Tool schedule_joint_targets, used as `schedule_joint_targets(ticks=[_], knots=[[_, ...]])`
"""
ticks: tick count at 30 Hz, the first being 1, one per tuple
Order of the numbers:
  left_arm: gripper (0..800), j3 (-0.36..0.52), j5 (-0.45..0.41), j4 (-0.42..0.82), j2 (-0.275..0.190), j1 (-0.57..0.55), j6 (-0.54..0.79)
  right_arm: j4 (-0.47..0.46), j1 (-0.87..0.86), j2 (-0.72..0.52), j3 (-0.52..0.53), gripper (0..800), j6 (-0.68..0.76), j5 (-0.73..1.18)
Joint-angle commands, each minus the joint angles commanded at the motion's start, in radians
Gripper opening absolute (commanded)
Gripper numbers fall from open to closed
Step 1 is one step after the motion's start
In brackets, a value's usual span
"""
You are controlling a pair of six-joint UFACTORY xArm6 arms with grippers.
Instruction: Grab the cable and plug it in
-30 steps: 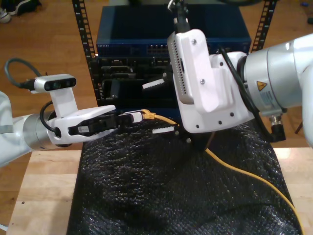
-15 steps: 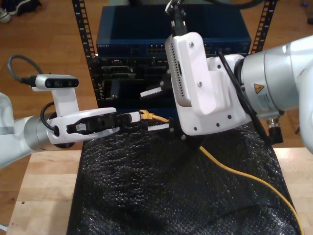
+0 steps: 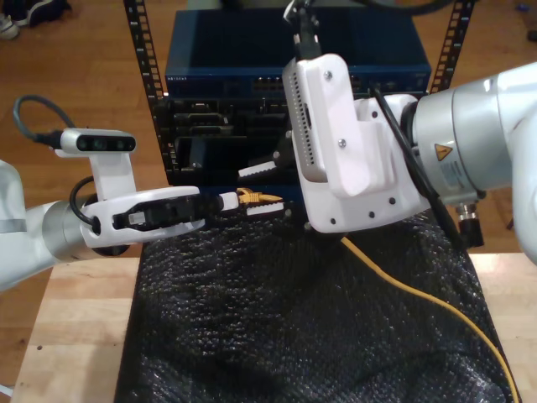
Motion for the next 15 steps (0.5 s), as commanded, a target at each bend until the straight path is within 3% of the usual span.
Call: schedule_joint_targets(ticks=[15], knots=[[7,0.0,0.015,-0.025,0.006,0.002,-0.021,0.0,0.002,0.0,0.011,245,0.002,-0.018]])
